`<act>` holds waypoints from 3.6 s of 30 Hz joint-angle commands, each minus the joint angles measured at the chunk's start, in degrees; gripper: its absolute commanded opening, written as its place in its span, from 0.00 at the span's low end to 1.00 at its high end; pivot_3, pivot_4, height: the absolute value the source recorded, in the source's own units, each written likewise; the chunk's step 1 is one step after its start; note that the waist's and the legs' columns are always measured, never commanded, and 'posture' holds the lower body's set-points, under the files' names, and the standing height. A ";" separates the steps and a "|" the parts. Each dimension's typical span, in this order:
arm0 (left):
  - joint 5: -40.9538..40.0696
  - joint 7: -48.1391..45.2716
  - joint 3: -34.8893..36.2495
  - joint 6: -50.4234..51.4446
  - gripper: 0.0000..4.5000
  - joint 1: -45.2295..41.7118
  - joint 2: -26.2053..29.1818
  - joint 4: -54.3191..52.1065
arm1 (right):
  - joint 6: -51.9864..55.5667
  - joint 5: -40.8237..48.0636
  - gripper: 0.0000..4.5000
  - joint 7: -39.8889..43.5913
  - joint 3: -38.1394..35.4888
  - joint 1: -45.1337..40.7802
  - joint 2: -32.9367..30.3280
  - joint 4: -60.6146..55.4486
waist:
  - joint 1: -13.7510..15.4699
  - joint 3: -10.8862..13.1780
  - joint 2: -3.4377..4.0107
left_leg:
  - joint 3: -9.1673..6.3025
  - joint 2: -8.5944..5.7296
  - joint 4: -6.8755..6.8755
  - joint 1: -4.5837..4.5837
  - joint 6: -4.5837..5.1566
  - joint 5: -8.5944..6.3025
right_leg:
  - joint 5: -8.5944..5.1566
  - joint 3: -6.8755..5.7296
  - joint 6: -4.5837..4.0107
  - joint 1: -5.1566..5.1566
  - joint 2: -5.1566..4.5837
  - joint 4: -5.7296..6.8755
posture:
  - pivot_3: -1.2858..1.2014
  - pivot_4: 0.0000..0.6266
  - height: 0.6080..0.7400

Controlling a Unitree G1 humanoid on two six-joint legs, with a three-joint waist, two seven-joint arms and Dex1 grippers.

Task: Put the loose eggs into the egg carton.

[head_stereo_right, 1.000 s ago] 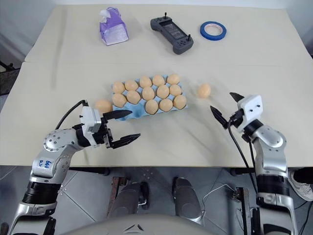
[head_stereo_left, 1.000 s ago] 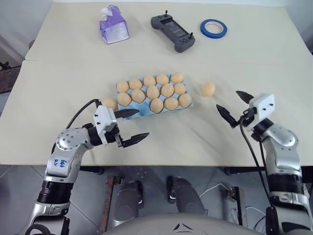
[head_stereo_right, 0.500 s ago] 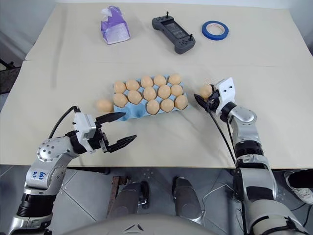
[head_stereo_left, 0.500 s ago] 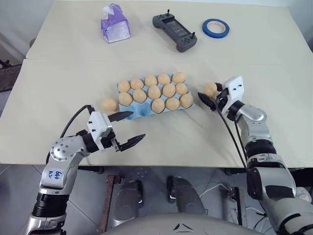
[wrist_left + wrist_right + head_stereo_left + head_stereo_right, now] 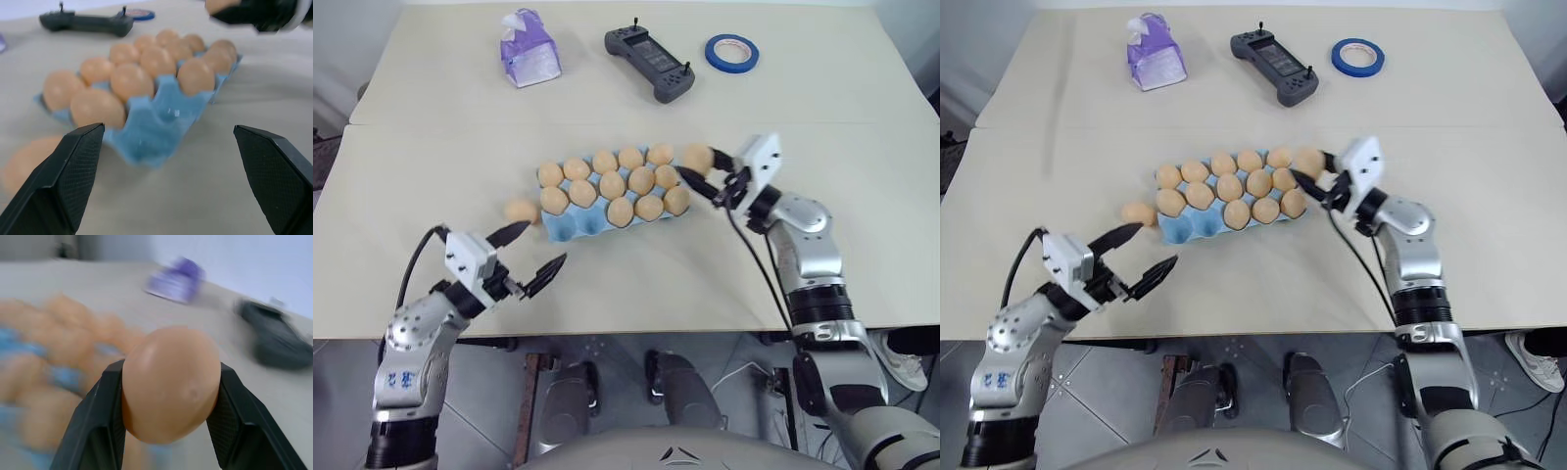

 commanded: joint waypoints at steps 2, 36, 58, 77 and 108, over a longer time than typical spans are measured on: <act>-0.26 0.55 2.96 -2.15 1.00 2.20 0.19 -2.17 | 5.96 -0.76 0.40 0.72 5.89 -0.72 2.30 -6.50 | 0.42 0.00 0.00 | -0.08 -0.03 0.02 0.00 -0.05 -0.01 | -0.01 -0.07 -0.04 0.02 -0.07 0.01 | 0.52 0.24 1.00; -1.02 5.44 8.39 -0.86 1.00 6.95 -0.70 -5.10 | -7.90 10.45 1.00 15.74 -7.68 15.69 -10.08 -9.64 | 1.16 -0.01 -0.01 | -0.09 0.05 -0.11 -0.15 -0.05 -0.08 | 0.01 -0.63 -0.21 0.04 -0.21 -0.37 | 0.52 0.24 1.00; 3.05 4.92 3.00 0.76 1.00 -16.75 1.63 15.79 | -12.30 9.14 1.00 16.87 -6.41 22.72 -11.55 -13.52 | 1.91 -0.01 -0.02 | -0.13 0.02 -0.01 -0.12 -0.03 0.00 | 0.07 -0.79 -0.23 0.14 -0.30 -0.32 | 0.52 0.24 1.00; 6.70 2.51 -2.01 -4.61 0.73 -29.14 -1.37 34.26 | -11.72 8.23 1.00 12.13 -5.85 24.18 -11.20 -15.78 | 1.97 -0.01 -0.02 | -0.09 0.03 0.10 -0.11 -0.01 0.02 | 0.10 -1.04 -0.17 0.16 -0.31 -0.20 | 0.52 0.24 1.00; 5.19 -4.66 -4.89 -3.55 0.99 -24.65 1.15 19.60 | -12.42 6.74 1.00 10.97 -3.15 20.39 -10.39 -13.64 | 1.83 -0.01 -0.02 | -0.09 0.04 0.17 -0.09 -0.01 0.08 | 0.10 -1.03 -0.17 0.19 -0.28 -0.12 | 0.52 0.24 1.00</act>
